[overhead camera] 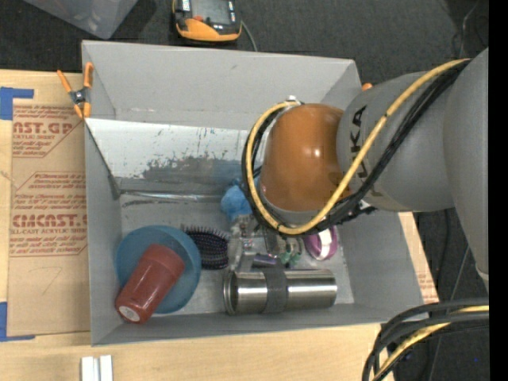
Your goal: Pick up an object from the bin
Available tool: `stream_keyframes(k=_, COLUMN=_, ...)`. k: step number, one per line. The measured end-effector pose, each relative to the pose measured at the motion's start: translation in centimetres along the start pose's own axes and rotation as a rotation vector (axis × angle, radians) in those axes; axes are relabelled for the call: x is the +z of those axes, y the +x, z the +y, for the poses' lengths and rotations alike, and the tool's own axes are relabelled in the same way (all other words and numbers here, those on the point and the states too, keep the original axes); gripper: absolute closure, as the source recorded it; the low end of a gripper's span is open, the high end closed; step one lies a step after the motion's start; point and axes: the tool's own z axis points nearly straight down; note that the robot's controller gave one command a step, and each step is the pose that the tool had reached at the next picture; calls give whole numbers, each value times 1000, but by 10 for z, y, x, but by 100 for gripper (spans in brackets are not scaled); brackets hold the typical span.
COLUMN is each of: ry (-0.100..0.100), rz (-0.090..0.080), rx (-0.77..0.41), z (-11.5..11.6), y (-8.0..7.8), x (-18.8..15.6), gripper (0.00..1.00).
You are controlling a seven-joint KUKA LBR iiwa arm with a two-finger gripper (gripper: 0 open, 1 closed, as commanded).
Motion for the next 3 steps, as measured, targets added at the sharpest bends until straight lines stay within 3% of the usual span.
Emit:
stream_keyframes(k=1, ry=-1, rz=0, rx=-1, z=0, y=0, x=0, gripper=0)
stream_keyframes(k=2, ry=-1, rz=0, rx=-1, z=0, y=0, x=0, gripper=0)
stream_keyframes(k=3, ry=0, rz=-7, rx=-255, z=-26, y=-30, x=-64, gripper=0)
